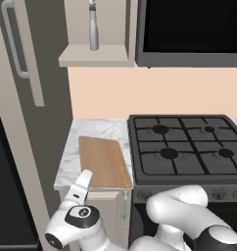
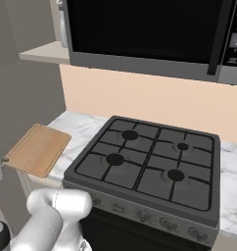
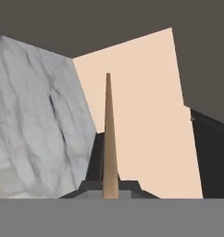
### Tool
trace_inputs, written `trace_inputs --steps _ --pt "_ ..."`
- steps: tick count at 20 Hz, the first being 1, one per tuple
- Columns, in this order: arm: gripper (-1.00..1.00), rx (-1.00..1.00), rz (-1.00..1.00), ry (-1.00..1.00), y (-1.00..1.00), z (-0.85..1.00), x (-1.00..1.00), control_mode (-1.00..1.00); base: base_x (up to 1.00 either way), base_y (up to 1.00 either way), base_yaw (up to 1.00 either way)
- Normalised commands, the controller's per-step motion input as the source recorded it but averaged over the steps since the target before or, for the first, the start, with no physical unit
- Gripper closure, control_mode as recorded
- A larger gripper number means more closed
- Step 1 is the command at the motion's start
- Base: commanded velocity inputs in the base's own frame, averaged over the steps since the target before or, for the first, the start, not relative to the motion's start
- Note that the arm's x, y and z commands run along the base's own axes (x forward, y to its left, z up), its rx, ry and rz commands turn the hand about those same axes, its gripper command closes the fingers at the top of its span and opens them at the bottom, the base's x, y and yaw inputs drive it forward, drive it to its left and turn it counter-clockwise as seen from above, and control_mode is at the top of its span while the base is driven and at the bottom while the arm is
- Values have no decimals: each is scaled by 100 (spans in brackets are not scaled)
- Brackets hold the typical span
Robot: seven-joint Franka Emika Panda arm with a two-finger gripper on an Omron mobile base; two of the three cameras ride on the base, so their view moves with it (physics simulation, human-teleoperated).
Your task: Move the cutting board and knife to the sink. Then move spray from the cabinet to the counter.
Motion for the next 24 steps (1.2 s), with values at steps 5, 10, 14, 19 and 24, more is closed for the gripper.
trace_inputs --steps 5,10,14,19,24 --pt "100 0 0 -20 -12 73 -19 -100 0 0 0" --pt "100 0 0 -20 -19 73 -21 -100 0 0 0" --pt "100 0 0 -19 -18 70 -20 -100 0 0 0" --pt "100 0 0 -16 -19 66 -11 -100 0 0 0" --pt "100 0 0 -7 -1 26 -1 -100 0 0 0"
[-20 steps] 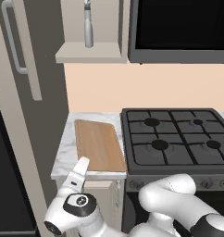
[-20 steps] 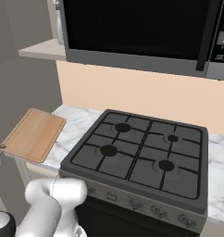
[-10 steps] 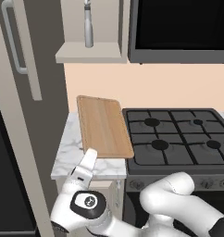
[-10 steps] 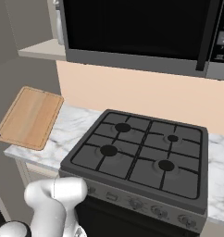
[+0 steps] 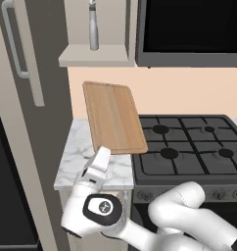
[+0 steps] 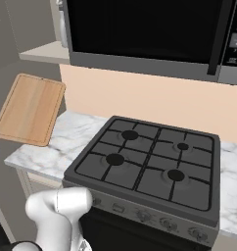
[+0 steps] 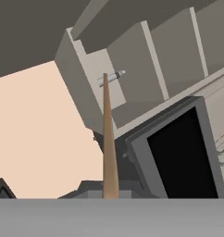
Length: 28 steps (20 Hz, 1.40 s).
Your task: Move the cutting board and knife to the sink. Then move spray from the cabinet to the counter.
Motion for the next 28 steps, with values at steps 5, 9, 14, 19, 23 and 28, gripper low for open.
trace_inputs --steps 5,9,14,19,23,28 --pt "100 0 0 0 0 0 0 -100 0 0 0" --pt "100 0 0 0 0 0 0 -100 0 0 0" --pt "100 1 -3 0 -13 0 -11 -100 0 0 0" --pt "100 4 -13 0 -17 0 -23 -100 0 0 0" --pt "100 4 -17 -1 -1 0 -36 100 -15 0 -7" --pt "100 0 0 0 0 0 0 100 -65 0 -35"
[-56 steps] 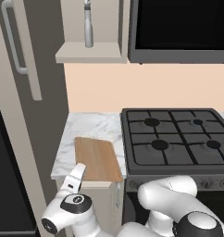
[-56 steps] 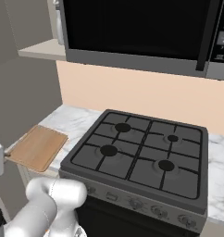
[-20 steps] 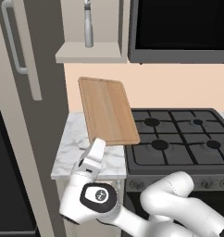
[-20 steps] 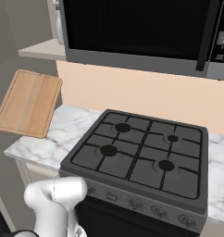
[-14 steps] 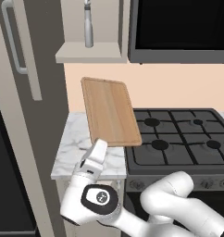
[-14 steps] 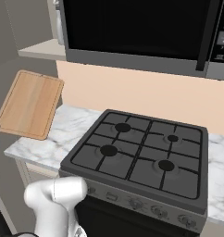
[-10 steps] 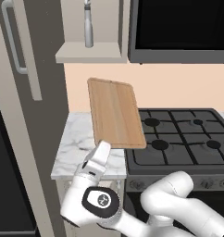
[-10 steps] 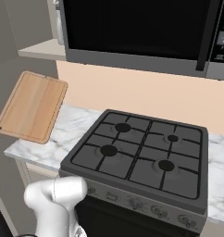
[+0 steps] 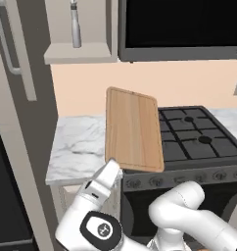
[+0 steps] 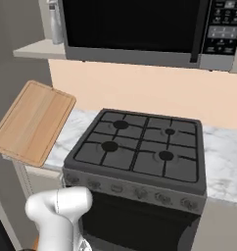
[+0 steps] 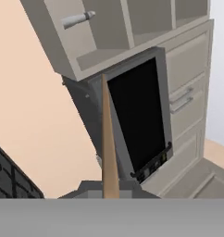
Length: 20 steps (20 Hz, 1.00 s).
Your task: Move the cutting board and knife to the sink. Then move spray from the cabinet to the counter.
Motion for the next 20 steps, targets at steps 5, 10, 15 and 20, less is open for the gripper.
trace_inputs --steps 5,10,15,20 --pt "100 0 0 0 0 0 0 100 -61 1 -39" --pt "100 0 0 0 0 0 0 100 -54 0 -43" --pt "100 0 0 0 0 0 0 100 -47 -4 -54" --pt "100 0 0 0 0 0 0 100 -39 -24 -58"
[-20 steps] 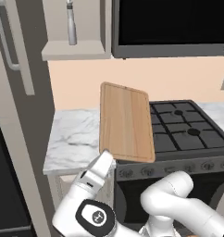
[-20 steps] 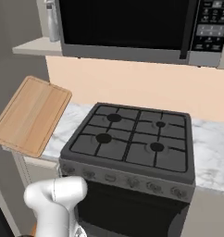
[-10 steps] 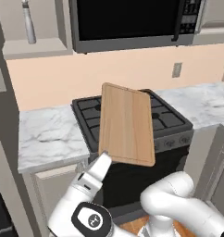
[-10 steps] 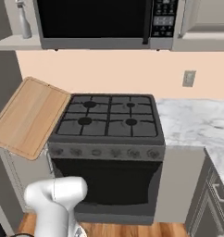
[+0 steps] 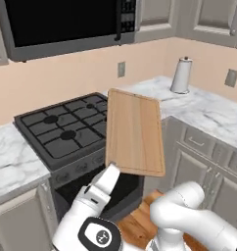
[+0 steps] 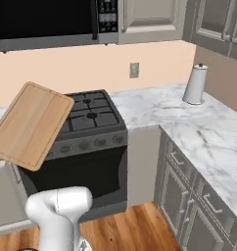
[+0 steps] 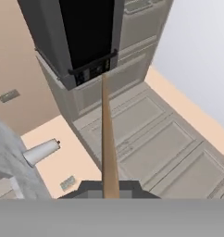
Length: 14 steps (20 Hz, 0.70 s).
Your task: Move the cutting board and knife to the sink. Then move spray from the cabinet to the counter.
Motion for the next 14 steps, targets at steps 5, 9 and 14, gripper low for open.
trace_inputs --steps 5,9,14 --pt "100 0 0 0 0 0 0 100 -32 -53 -57" --pt "100 0 0 0 0 0 0 100 -33 -59 -56" --pt "100 0 0 0 0 0 0 100 -36 -62 -55"
